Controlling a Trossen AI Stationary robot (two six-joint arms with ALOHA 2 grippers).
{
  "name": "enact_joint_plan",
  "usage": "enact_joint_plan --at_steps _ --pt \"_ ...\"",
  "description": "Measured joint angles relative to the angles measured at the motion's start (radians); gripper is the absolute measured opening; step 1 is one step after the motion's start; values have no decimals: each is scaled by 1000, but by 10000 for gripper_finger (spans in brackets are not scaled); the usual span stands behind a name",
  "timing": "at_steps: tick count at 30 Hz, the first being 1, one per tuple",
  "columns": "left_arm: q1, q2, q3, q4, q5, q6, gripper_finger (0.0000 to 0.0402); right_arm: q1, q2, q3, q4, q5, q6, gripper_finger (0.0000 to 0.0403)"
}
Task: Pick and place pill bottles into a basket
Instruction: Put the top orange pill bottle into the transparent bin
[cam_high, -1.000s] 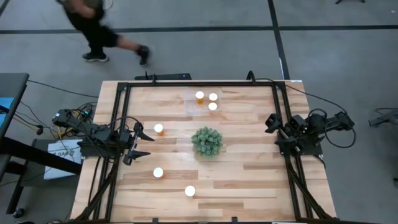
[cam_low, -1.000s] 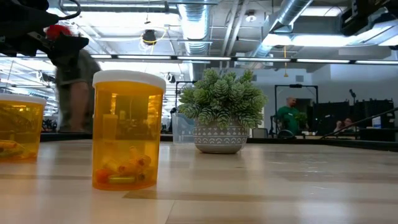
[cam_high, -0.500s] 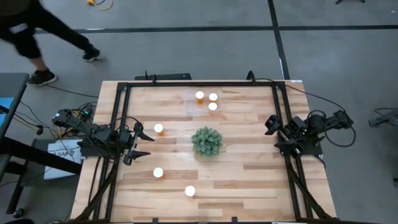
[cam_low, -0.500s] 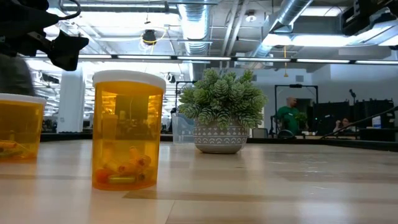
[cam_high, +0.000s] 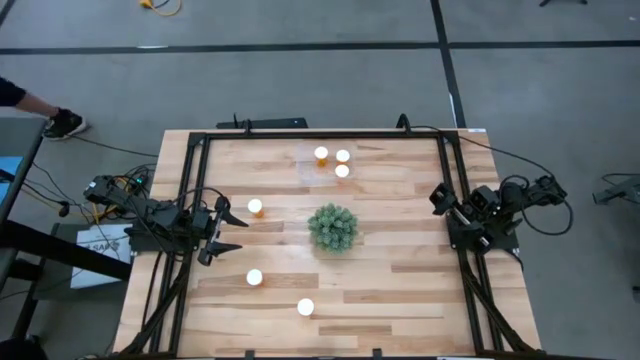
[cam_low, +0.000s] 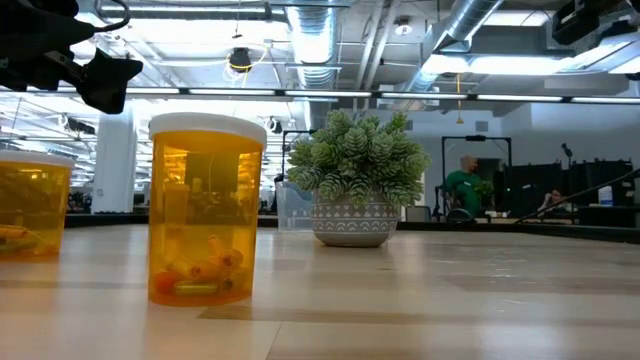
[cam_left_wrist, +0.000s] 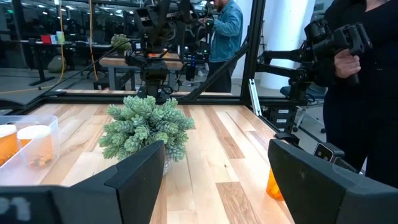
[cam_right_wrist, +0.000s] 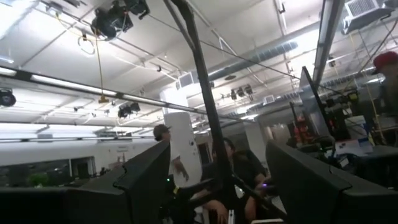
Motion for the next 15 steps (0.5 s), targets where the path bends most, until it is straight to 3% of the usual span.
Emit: enact_joint_plan --at_steps 6,15 --pt "0 0 0 0 0 0 277 0 0 -77 129 6 21 260" --pt "0 0 0 0 0 0 277 -2 0 -76 76 19 16 260"
